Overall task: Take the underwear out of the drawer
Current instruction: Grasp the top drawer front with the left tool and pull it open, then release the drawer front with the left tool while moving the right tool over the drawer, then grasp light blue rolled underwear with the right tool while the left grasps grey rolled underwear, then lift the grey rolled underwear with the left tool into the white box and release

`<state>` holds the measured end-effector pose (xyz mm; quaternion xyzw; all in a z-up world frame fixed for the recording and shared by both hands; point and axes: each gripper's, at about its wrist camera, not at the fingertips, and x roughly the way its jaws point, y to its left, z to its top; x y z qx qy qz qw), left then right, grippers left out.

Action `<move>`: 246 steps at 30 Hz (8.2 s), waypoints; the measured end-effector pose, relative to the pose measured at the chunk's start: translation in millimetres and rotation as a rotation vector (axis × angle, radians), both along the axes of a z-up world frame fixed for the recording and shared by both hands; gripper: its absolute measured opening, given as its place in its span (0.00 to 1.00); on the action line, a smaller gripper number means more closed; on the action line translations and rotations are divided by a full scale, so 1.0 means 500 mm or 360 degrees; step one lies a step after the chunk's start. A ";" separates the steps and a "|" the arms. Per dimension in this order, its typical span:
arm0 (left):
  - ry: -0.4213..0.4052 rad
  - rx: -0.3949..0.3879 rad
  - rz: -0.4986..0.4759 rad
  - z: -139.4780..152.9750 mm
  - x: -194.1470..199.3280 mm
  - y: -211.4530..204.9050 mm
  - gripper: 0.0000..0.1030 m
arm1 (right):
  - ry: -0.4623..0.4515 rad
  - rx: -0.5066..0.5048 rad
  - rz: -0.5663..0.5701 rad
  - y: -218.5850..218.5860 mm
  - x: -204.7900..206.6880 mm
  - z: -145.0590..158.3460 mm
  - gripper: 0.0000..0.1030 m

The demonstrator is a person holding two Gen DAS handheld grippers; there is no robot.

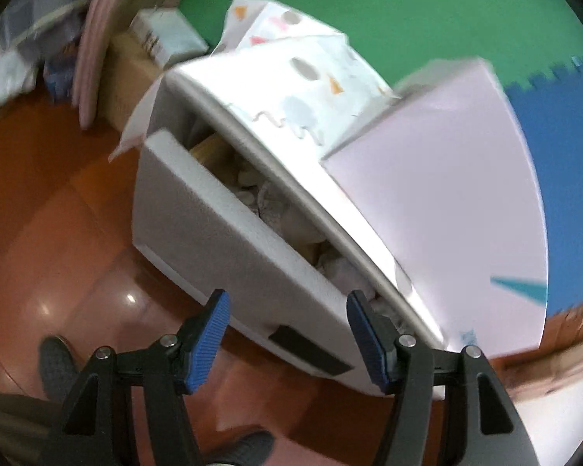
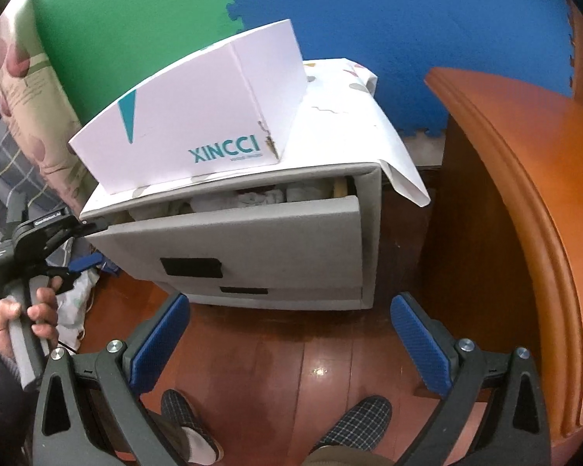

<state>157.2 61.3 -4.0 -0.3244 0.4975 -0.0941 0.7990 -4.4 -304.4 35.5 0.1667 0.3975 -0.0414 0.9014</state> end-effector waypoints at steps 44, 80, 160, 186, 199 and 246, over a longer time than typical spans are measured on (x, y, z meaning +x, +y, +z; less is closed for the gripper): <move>0.0445 0.0309 -0.0285 -0.080 -0.093 0.040 0.94 | 0.0047 -0.0067 0.0000 0.009 0.011 -0.005 0.99; 0.0064 0.1097 -0.0632 0.119 -0.132 -0.009 0.93 | 0.0505 -0.0011 -0.0015 0.022 0.091 -0.011 0.93; 0.0281 0.0767 -0.0797 -0.055 -0.029 -0.011 0.36 | 0.0939 -0.0247 0.0117 0.059 0.095 -0.144 0.22; -0.0081 0.0815 -0.0842 0.177 -0.044 0.007 0.34 | 0.0846 -0.0415 0.0106 0.073 0.098 -0.160 0.22; -0.0549 0.0879 -0.0875 0.459 0.015 -0.047 0.34 | 0.0854 -0.0429 0.0113 0.083 0.098 -0.161 0.23; -0.0137 0.1040 -0.0613 0.281 0.277 -0.250 0.34 | 0.0849 -0.0437 0.0132 0.081 0.098 -0.165 0.26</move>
